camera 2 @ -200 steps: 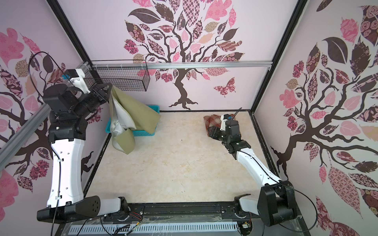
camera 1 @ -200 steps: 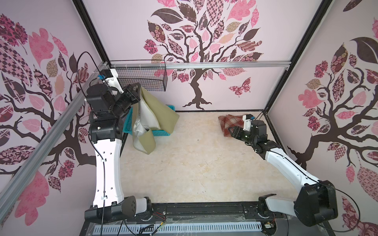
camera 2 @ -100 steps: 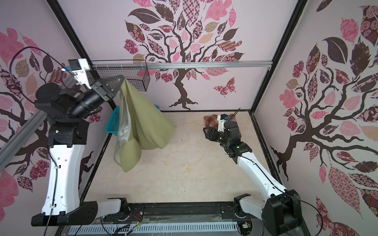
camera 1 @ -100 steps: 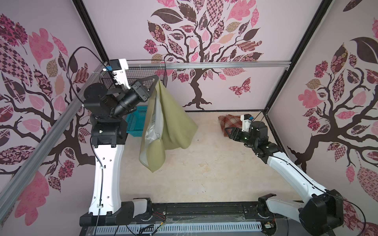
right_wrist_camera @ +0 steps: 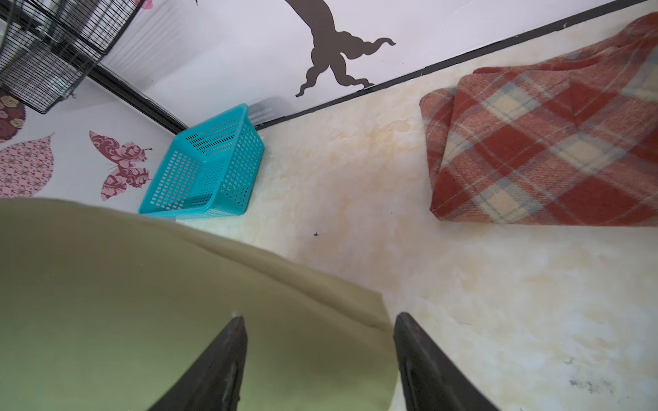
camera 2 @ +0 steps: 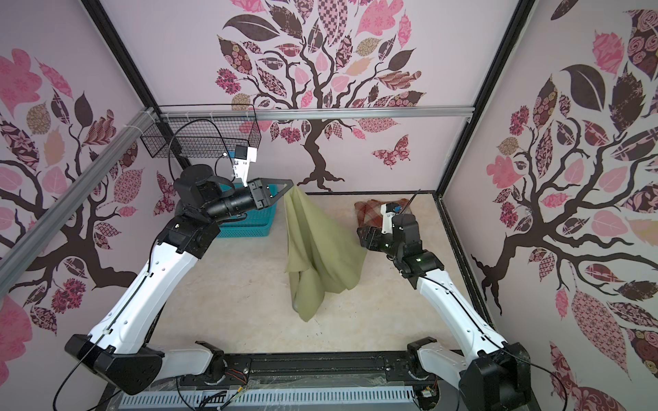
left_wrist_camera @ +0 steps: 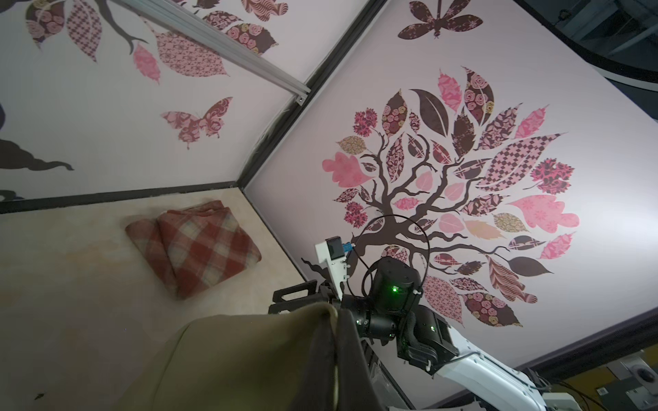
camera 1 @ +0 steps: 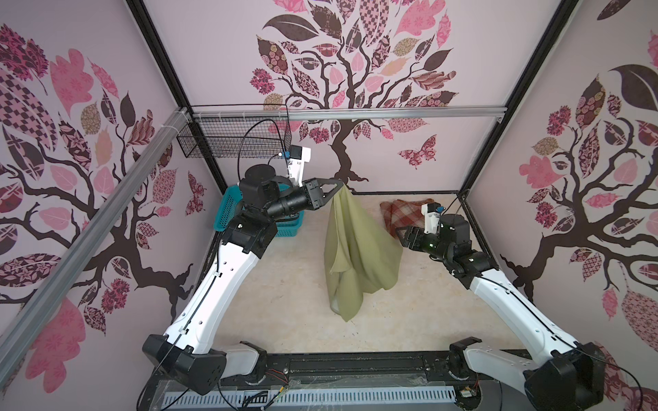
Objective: Fold and stack the skirts
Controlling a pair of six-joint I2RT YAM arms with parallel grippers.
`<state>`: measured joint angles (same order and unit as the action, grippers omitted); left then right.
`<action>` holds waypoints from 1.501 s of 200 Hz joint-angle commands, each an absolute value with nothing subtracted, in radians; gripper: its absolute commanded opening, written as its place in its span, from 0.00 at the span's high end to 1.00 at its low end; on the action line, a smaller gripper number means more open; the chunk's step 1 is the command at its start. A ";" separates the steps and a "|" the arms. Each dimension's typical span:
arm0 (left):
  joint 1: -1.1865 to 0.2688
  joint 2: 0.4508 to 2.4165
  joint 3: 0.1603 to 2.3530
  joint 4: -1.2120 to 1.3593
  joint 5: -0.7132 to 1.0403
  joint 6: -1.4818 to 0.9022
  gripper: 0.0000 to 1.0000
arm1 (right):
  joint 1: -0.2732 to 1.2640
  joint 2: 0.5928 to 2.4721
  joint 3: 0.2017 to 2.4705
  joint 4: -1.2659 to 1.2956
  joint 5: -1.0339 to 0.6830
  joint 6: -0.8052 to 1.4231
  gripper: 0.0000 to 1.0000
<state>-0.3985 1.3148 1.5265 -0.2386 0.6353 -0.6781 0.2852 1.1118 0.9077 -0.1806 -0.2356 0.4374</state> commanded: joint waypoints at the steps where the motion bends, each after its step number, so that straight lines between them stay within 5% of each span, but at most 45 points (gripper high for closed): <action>1: -0.394 1.245 1.435 -0.267 0.517 -0.567 1.00 | 0.288 1.112 0.911 -0.196 -0.241 0.418 0.32; 41: -0.344 1.165 1.149 -0.323 0.467 -0.561 1.00 | 0.288 1.175 0.839 -0.150 -0.279 0.413 0.36; 85: -0.260 1.086 1.008 -0.533 0.421 -0.522 0.59 | 0.288 1.269 0.773 -0.113 -0.323 0.414 0.34; 127: -0.259 1.086 1.094 -0.721 0.308 -0.399 0.56 | 0.288 1.365 0.774 -0.068 -0.311 0.410 0.29; 210: -0.259 1.176 1.008 -0.604 0.408 -0.471 0.59 | 0.282 1.679 0.921 0.115 -0.251 0.420 0.34; 224: -0.259 1.172 1.009 -0.607 0.400 -0.468 0.59 | 0.283 1.725 0.960 0.121 -0.294 0.415 0.42; 275: -0.259 1.167 1.007 -0.623 0.385 -0.455 0.60 | 0.283 1.725 0.979 0.150 -0.329 0.404 1.00; 300: -0.259 1.165 1.000 -0.607 0.387 -0.460 0.61 | 0.284 1.692 0.994 0.135 -0.348 0.394 1.00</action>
